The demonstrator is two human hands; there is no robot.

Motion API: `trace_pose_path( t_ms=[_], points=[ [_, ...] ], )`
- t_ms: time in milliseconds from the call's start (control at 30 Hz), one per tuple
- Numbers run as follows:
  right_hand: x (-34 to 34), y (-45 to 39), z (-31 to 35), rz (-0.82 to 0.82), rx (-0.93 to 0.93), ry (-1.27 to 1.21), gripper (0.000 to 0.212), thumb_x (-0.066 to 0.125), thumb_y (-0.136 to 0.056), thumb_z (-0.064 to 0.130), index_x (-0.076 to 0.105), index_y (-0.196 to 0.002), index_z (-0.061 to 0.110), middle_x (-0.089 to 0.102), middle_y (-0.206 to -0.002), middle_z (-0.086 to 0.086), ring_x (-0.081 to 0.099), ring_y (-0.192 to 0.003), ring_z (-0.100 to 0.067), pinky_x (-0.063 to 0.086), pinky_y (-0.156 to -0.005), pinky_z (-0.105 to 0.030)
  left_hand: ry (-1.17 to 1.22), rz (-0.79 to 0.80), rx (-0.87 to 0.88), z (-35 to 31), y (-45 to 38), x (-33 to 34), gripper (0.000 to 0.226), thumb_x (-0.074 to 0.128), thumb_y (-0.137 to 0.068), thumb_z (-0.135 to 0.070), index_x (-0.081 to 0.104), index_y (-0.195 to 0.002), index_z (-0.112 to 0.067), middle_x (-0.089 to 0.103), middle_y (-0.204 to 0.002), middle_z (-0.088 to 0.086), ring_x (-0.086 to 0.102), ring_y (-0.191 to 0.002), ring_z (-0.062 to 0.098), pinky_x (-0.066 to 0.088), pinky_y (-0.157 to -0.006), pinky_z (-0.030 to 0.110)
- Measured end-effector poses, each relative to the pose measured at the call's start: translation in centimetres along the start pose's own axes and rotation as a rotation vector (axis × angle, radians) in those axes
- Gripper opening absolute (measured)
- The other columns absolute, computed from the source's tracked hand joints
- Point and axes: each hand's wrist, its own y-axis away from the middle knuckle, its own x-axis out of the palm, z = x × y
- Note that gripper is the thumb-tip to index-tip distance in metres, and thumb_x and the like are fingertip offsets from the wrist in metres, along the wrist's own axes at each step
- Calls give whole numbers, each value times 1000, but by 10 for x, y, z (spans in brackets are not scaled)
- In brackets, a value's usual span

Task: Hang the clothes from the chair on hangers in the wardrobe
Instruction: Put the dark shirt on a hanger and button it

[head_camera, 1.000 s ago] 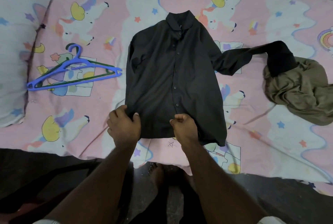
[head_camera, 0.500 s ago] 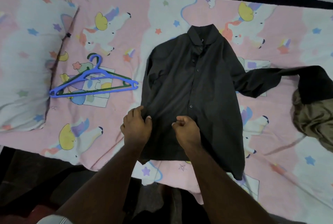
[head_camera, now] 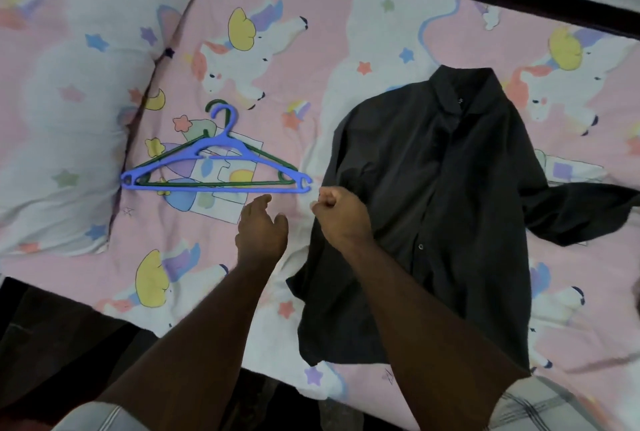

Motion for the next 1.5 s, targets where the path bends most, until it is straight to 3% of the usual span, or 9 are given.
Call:
trace_pose_path(
  t_ms=[333,400,533,667,833,1100,1267,1400,1500],
  points=[
    [68,-76,21,-98,161,122,47,57,-96,18,50,-142,9,51,-139,-13,52,-125,-29,37,-102,-30,26,113,47,23,-78,-15,43,60,-91,-10,59,-134,-13,61,-133,5,54,-124,24,43,-107,37],
    [73,-83,20,-141,208,71,39,56,-94,15,59,-133,9,58,-131,-14,56,-119,-30,41,-100,-33,27,136,35,24,-85,-19,41,58,-92,-9,60,-133,-13,62,-132,5,56,-123,24,40,-104,31],
    [73,-88,20,-181,297,-159,17,58,-88,11,73,-82,7,67,-79,-11,65,-77,-33,57,-77,-46,42,137,0,22,-90,-27,34,56,-94,-12,64,-127,-15,66,-125,4,60,-117,24,40,-95,25],
    [62,-77,20,-164,349,-431,26,65,-86,7,69,-67,24,74,-80,-12,71,-83,-39,59,-77,-56,42,47,47,5,-82,-35,16,56,-96,-23,68,-106,-20,71,-102,0,64,-99,24,41,-79,27],
    [4,-59,23,-243,284,-541,27,63,-90,0,70,-77,23,74,-80,-11,71,-77,-29,60,-80,-47,-34,-137,291,-34,-85,-46,19,51,-90,-35,65,-92,-22,65,-81,-6,62,-80,26,50,-70,41],
    [-140,-50,-36,-443,249,-690,23,58,-94,-3,69,-84,14,70,-74,-11,69,-74,-28,57,-77,-42,-161,-285,565,-118,-77,-15,25,59,-87,-27,62,-109,-17,59,-109,9,55,-99,38,44,-77,48],
    [-200,-38,-97,-472,250,-723,21,60,-95,-1,71,-86,14,71,-77,-8,70,-74,-25,58,-76,-37,-370,-235,587,-166,-53,31,41,65,-90,-27,59,-129,-16,57,-130,12,51,-120,39,41,-93,55],
    [-230,-33,-136,-456,270,-781,21,61,-95,0,71,-87,17,72,-83,-9,70,-84,-31,58,-79,-42,-466,-16,532,-190,-59,57,32,48,-102,-32,56,-128,-16,69,-103,12,62,-104,39,38,-100,52],
    [-245,-42,-146,-444,251,-777,20,63,-94,2,73,-89,19,73,-92,-8,69,-94,-28,58,-85,-42,-391,56,483,-203,-60,67,26,42,-105,-28,55,-126,-18,69,-101,9,62,-102,38,39,-94,46]
  ],
)
